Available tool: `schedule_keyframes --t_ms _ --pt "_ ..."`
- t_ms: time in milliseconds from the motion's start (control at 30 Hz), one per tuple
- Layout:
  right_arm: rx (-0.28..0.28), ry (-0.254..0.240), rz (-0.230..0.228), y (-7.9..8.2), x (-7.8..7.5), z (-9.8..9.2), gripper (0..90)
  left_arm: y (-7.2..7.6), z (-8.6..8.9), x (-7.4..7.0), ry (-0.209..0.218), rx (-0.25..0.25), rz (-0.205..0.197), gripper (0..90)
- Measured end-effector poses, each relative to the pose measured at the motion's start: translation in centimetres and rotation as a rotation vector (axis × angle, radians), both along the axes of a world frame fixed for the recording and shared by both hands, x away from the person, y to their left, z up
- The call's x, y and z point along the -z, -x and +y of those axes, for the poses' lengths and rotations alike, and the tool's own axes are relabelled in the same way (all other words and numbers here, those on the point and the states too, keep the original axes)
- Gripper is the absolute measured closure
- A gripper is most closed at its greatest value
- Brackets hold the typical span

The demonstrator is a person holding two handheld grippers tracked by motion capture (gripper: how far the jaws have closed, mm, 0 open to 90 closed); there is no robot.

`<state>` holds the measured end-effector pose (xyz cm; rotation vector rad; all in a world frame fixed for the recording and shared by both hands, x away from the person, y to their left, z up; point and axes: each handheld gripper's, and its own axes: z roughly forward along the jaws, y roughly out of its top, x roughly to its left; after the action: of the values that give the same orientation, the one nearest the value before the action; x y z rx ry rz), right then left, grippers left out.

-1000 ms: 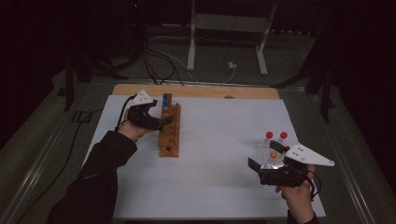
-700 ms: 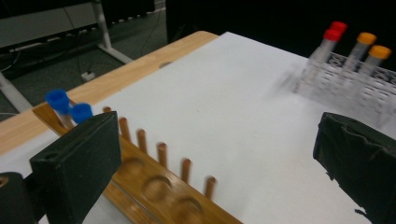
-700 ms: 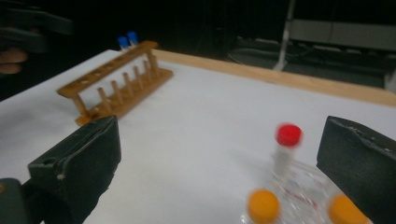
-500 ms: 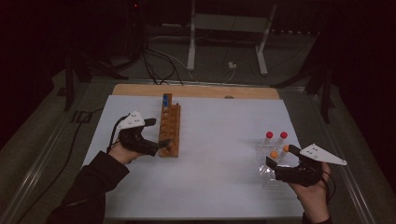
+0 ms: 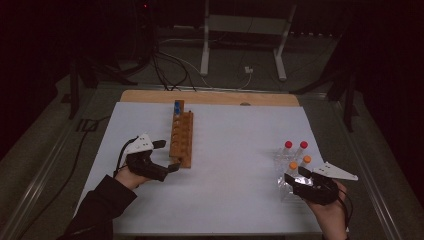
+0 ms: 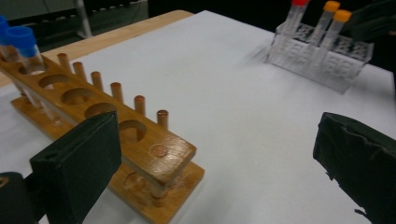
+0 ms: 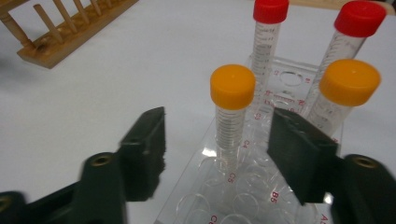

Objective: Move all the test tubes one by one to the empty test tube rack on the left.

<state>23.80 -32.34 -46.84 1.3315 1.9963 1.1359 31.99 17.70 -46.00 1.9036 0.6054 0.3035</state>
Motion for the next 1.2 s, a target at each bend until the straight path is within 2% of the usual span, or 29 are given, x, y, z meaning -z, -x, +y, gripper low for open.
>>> schedule_keyframes --t_ms 133,467,733,967,1200 --pt "0.008 0.012 0.012 -0.4 0.1 0.0 56.6 0.0 0.0 0.2 -0.003 0.002 -0.001 2.1" --pt "0.020 0.052 0.047 -1.4 0.6 0.4 72.6 0.0 0.0 0.3 -0.009 0.003 0.006 2.1" --pt "0.029 0.074 0.041 -1.2 0.2 0.6 74.9 -0.2 0.0 0.4 -0.010 0.016 0.024 2.1" --pt "0.034 0.056 -0.009 -0.5 -1.6 0.4 75.0 -0.1 0.1 0.1 -0.008 0.018 0.020 2.1" --pt "0.033 0.070 -0.055 0.2 -3.4 0.6 75.0 -0.1 -0.1 -0.3 -0.004 0.026 0.016 2.1"
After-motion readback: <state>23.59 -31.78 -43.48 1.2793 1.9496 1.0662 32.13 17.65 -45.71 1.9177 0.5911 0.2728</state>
